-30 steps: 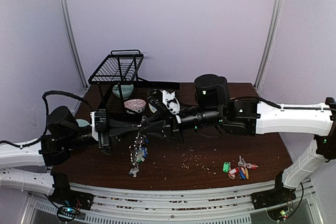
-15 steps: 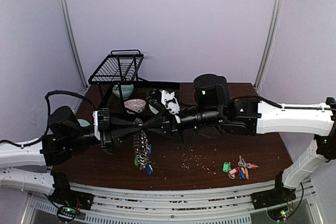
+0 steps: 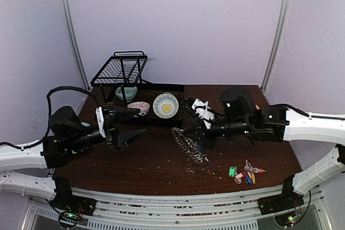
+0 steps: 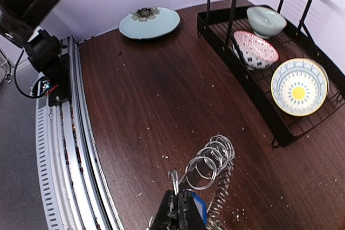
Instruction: Put the keys on the keyring
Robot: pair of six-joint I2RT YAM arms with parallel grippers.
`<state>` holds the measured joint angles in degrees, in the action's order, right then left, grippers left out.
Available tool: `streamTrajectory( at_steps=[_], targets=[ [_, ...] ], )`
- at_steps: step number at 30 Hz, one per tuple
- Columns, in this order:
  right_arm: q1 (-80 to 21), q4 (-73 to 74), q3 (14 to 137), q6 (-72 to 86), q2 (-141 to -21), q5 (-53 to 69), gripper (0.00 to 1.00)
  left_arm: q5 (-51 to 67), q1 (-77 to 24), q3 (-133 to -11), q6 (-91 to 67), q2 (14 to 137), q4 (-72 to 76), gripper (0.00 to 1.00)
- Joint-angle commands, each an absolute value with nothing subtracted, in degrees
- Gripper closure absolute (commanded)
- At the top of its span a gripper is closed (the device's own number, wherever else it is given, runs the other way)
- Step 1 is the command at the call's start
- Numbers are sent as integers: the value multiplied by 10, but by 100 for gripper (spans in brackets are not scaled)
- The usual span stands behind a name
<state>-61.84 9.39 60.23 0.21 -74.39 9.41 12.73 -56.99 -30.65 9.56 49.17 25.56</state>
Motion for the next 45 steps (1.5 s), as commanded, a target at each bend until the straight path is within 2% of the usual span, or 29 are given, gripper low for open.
streamTrajectory(
  at_steps=[1,8,16,22,33,37,45],
  targets=[
    [-614,45,607,41,-780,130,100,111,-568,-323,106,484,272,36],
    [-617,-102,648,73,-875,251,100,71,-569,-319,124,470,265,33],
    [-601,-206,571,155,-897,219,100,59,-568,-322,130,476,258,32],
    [-589,-212,500,194,-929,209,100,60,-569,-324,132,480,254,32],
    [-580,-141,411,223,-857,155,100,67,-569,-324,132,481,254,32],
    [-580,-121,459,201,-887,143,100,70,-569,-325,131,483,253,32],
    [-580,-52,592,169,-1027,118,100,66,-569,-324,132,483,251,32]
  ],
)
